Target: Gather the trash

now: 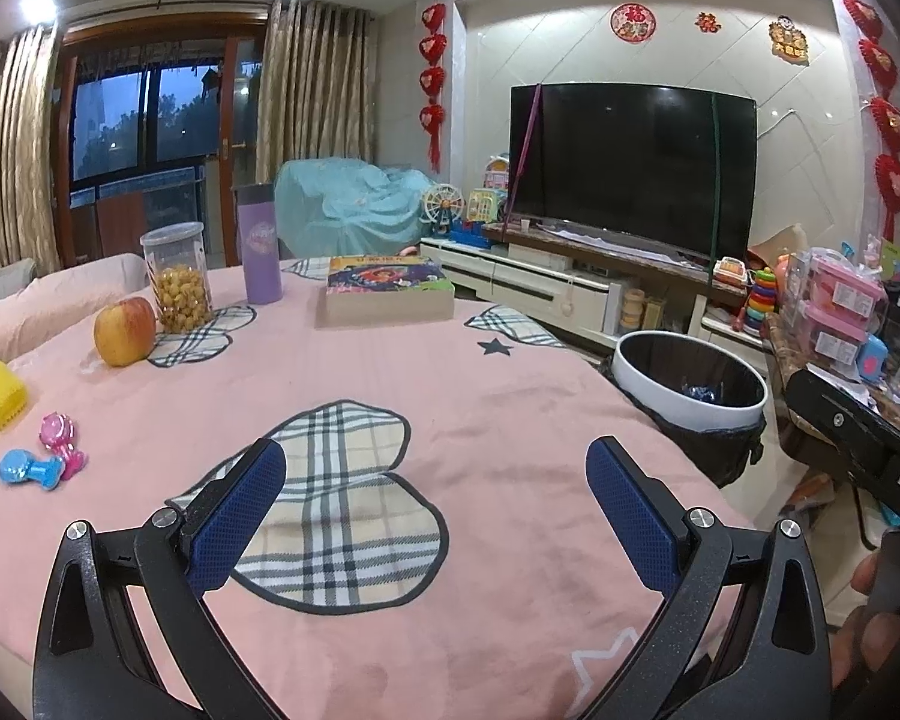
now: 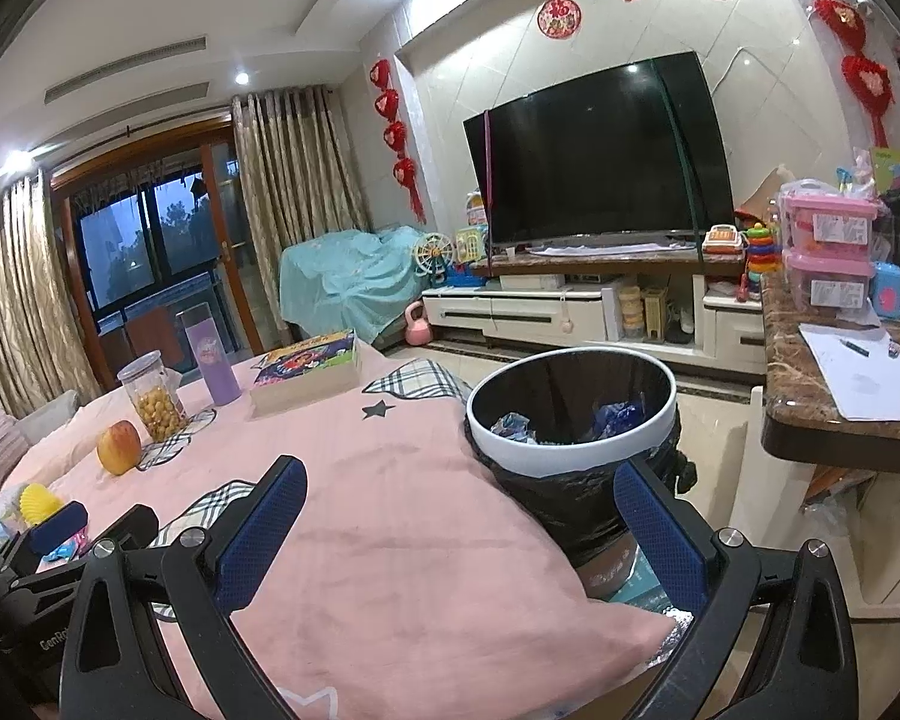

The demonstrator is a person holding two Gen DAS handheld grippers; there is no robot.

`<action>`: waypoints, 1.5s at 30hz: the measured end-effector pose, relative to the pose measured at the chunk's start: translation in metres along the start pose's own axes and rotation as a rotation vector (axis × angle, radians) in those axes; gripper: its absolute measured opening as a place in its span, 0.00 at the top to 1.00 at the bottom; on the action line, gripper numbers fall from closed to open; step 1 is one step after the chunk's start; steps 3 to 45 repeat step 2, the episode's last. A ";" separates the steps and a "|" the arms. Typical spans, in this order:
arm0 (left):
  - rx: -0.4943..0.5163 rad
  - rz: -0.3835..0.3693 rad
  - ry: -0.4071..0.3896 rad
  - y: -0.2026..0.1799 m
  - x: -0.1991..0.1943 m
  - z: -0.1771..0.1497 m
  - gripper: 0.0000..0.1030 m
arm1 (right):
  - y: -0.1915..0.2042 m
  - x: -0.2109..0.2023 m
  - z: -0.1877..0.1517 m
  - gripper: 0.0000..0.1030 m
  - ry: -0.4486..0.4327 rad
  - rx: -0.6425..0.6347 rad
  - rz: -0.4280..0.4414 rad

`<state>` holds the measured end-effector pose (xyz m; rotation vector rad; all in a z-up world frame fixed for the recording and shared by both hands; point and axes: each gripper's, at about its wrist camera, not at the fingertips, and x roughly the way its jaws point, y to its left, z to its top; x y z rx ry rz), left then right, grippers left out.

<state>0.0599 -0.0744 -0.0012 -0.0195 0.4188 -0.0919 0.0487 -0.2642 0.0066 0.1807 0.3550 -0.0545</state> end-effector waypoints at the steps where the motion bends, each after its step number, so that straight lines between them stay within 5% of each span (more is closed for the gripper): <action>1: 0.000 -0.002 0.004 0.000 0.001 0.000 0.00 | 0.001 0.002 0.000 0.00 0.006 0.001 0.001; 45: -0.001 -0.003 0.009 0.000 0.003 -0.001 0.00 | 0.000 0.004 0.000 0.00 0.012 0.001 0.002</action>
